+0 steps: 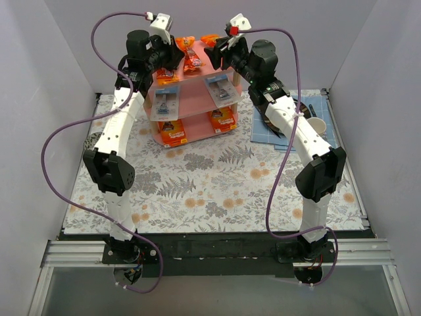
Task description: Place and organize the shaving razors onto the shelf
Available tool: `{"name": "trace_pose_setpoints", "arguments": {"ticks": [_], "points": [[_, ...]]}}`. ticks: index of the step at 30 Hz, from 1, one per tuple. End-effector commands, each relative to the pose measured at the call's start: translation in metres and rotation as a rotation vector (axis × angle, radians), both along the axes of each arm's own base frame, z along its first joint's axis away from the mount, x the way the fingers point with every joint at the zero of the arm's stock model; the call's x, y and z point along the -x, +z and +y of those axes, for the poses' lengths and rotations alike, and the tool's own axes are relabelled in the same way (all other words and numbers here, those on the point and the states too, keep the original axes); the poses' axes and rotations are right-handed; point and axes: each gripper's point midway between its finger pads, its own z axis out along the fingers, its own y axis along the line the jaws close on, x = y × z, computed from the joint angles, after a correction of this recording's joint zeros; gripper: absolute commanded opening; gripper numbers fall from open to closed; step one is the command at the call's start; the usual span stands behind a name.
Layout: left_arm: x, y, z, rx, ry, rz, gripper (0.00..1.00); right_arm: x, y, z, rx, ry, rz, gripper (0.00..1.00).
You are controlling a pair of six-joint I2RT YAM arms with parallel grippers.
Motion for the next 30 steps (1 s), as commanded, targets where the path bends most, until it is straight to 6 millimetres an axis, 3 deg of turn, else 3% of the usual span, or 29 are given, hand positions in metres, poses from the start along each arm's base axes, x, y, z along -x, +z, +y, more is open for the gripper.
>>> {"name": "trace_pose_setpoints", "arguments": {"ticks": [1,2,5,11,23,29,30], "points": [[0.027,0.036,0.018,-0.016,0.049,-0.063,0.00,0.006,0.019,-0.006,-0.024,0.002,-0.041,0.58],[0.026,0.024,0.020,-0.021,0.049,-0.041,0.00,0.007,0.021,-0.007,-0.025,0.002,-0.043,0.58],[0.030,0.028,0.025,-0.022,0.054,-0.068,0.00,0.006,0.019,-0.007,-0.023,0.000,-0.042,0.58],[0.021,0.017,0.031,-0.016,0.073,-0.044,0.00,0.005,0.015,-0.005,-0.020,0.006,-0.034,0.58],[0.007,0.019,0.052,-0.006,0.046,-0.088,0.00,0.003,0.014,-0.003,-0.021,0.010,-0.034,0.58],[0.019,0.031,0.032,0.060,-0.109,-0.113,0.00,0.001,0.012,-0.004,-0.016,0.001,-0.034,0.58],[0.022,0.042,0.028,0.074,-0.136,-0.148,0.00,0.000,0.011,-0.004,-0.015,-0.002,-0.033,0.58]]}}
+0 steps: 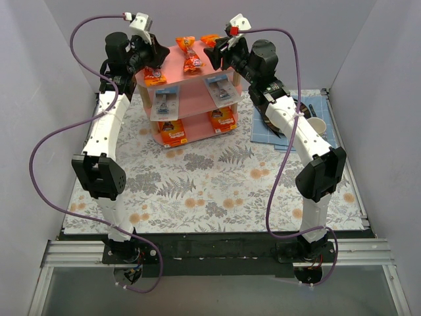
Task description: Place and organize the shaving razors onto the shelf
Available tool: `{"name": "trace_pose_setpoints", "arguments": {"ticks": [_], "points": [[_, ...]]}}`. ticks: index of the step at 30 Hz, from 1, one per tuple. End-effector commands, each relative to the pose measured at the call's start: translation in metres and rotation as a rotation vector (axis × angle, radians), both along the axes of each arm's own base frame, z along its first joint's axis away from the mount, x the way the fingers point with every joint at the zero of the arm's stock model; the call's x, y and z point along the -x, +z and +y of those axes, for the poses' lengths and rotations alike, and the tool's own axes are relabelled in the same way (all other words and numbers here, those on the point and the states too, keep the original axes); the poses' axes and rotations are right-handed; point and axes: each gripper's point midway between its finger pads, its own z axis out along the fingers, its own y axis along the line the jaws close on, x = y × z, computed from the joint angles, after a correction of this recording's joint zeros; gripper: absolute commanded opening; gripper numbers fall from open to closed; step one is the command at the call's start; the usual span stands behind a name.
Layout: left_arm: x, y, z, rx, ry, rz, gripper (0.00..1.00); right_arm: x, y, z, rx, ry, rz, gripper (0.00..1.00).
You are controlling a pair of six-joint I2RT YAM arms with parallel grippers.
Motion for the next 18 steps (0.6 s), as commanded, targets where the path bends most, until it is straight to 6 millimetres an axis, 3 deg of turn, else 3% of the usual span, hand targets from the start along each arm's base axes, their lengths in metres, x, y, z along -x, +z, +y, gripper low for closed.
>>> {"name": "trace_pose_setpoints", "arguments": {"ticks": [1,5,6,8,10,14,16,18], "points": [[0.022,0.035,-0.024,0.069,-0.163,-0.092,0.00,0.000,0.012,-0.004,-0.020,-0.015,-0.035,0.58],[0.031,0.079,-0.029,0.152,-0.201,-0.159,0.00,-0.002,0.012,-0.004,-0.022,-0.020,-0.038,0.58],[0.035,0.099,-0.026,0.159,-0.183,-0.206,0.00,-0.003,0.013,-0.004,-0.023,-0.021,-0.042,0.58],[0.032,0.115,-0.013,0.143,-0.095,-0.264,0.00,-0.003,0.016,-0.005,-0.025,-0.028,-0.050,0.58],[0.031,0.130,0.014,0.111,0.050,-0.311,0.00,-0.004,0.022,-0.009,-0.031,-0.048,-0.066,0.58],[0.028,0.126,0.075,0.065,0.287,-0.295,0.00,-0.006,0.039,-0.030,-0.059,-0.140,-0.097,0.58],[0.035,0.122,0.106,0.072,0.359,-0.265,0.00,-0.010,0.052,-0.055,-0.092,-0.238,-0.106,0.57],[0.036,0.103,0.113,0.058,0.381,-0.206,0.00,-0.012,0.059,-0.076,-0.117,-0.302,-0.112,0.57]]}}
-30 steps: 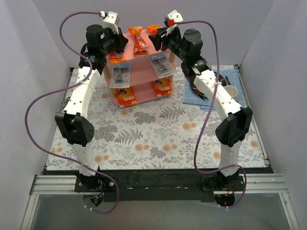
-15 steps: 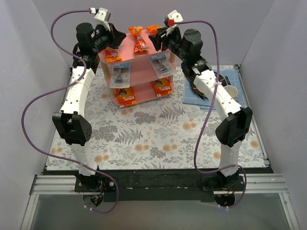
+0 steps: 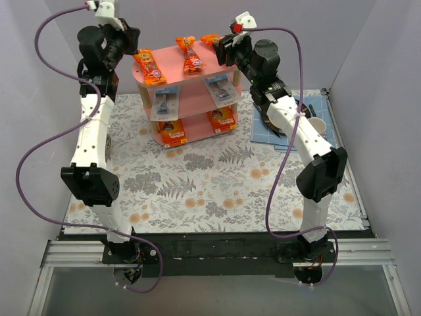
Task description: Place and organize the shaving razors onto the shelf
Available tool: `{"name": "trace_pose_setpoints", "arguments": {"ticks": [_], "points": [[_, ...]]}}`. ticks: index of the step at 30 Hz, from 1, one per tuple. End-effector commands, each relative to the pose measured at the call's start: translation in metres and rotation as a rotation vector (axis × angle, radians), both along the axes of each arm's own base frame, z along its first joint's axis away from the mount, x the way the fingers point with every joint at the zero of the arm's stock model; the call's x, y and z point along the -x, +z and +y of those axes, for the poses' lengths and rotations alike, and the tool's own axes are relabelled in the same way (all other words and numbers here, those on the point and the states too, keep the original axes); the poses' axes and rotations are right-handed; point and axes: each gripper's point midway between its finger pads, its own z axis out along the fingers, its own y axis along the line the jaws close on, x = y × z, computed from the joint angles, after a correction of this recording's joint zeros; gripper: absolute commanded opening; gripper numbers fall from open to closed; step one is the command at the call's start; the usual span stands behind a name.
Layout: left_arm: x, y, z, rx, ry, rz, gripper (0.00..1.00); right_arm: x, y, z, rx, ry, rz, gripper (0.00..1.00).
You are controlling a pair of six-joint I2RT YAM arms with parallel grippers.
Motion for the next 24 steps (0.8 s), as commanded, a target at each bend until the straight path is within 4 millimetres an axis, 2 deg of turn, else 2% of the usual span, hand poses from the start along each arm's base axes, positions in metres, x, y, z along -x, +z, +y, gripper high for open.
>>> {"name": "trace_pose_setpoints", "arguments": {"ticks": [1,2,4,5,8,10,24], "points": [[0.038,0.025,0.081,0.001,0.245,-0.009,0.00,-0.001,0.057,-0.068,-0.106,-0.210,-0.113,0.57],[0.037,0.008,0.086,-0.001,0.258,0.031,0.00,-0.001,0.059,-0.075,-0.110,-0.224,-0.116,0.57],[0.043,0.001,0.093,-0.005,0.280,0.049,0.00,-0.004,0.055,-0.087,-0.092,-0.239,-0.114,0.57],[0.046,-0.009,0.093,-0.008,0.280,0.071,0.00,-0.004,0.053,-0.090,-0.085,-0.243,-0.107,0.57],[0.057,-0.018,0.088,-0.013,0.258,0.089,0.00,-0.003,0.048,-0.100,-0.070,-0.243,-0.100,0.57],[0.058,-0.031,0.086,-0.008,0.244,0.122,0.00,-0.003,0.047,-0.104,-0.059,-0.235,-0.099,0.57],[0.054,-0.072,0.062,0.048,0.113,0.239,0.00,-0.015,0.034,-0.104,-0.020,-0.209,-0.088,0.57]]}}
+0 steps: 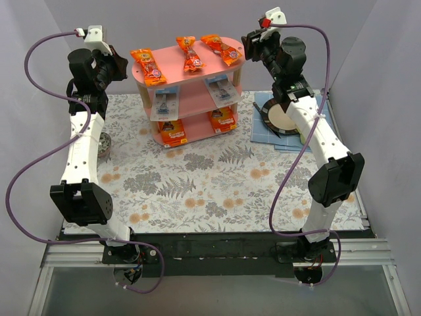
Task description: Place and organize the shaving razors onto the shelf
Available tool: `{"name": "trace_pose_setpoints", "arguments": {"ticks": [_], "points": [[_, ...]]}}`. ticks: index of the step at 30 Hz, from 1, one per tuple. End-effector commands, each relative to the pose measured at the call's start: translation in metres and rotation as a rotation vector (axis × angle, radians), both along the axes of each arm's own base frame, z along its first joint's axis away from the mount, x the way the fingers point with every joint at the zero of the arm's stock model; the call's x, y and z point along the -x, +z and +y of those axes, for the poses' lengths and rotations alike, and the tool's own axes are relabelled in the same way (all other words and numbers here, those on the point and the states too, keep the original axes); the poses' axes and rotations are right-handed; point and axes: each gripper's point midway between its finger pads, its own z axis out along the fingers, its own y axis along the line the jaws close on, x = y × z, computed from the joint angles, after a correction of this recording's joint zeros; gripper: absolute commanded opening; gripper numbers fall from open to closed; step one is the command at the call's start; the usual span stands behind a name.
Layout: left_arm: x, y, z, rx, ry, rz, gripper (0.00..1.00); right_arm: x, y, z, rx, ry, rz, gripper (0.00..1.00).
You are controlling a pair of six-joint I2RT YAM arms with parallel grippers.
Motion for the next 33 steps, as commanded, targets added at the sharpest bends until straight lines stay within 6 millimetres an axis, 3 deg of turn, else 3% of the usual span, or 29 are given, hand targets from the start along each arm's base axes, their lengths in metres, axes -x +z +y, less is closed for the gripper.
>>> {"name": "trace_pose_setpoints", "arguments": {"ticks": [1,22,25,26,27,33], "points": [[0.010,0.002,-0.015,0.045,-0.071,0.011,0.00,0.005,0.024,-0.008,-0.019,-0.009,-0.069,0.57],[0.022,-0.031,-0.049,0.118,-0.165,0.103,0.00,-0.003,0.018,-0.017,-0.010,-0.037,-0.062,0.58],[0.020,-0.034,-0.051,0.123,-0.173,0.110,0.00,-0.004,0.017,-0.016,-0.008,-0.036,-0.061,0.58],[0.022,-0.033,-0.065,0.121,-0.204,0.109,0.00,-0.004,0.017,-0.016,-0.008,-0.036,-0.062,0.58],[0.022,-0.034,-0.067,0.123,-0.208,0.112,0.00,-0.005,0.017,-0.017,-0.008,-0.037,-0.062,0.58],[0.016,-0.033,-0.067,0.127,-0.198,0.107,0.00,-0.005,0.016,-0.017,-0.004,-0.040,-0.061,0.58]]}}
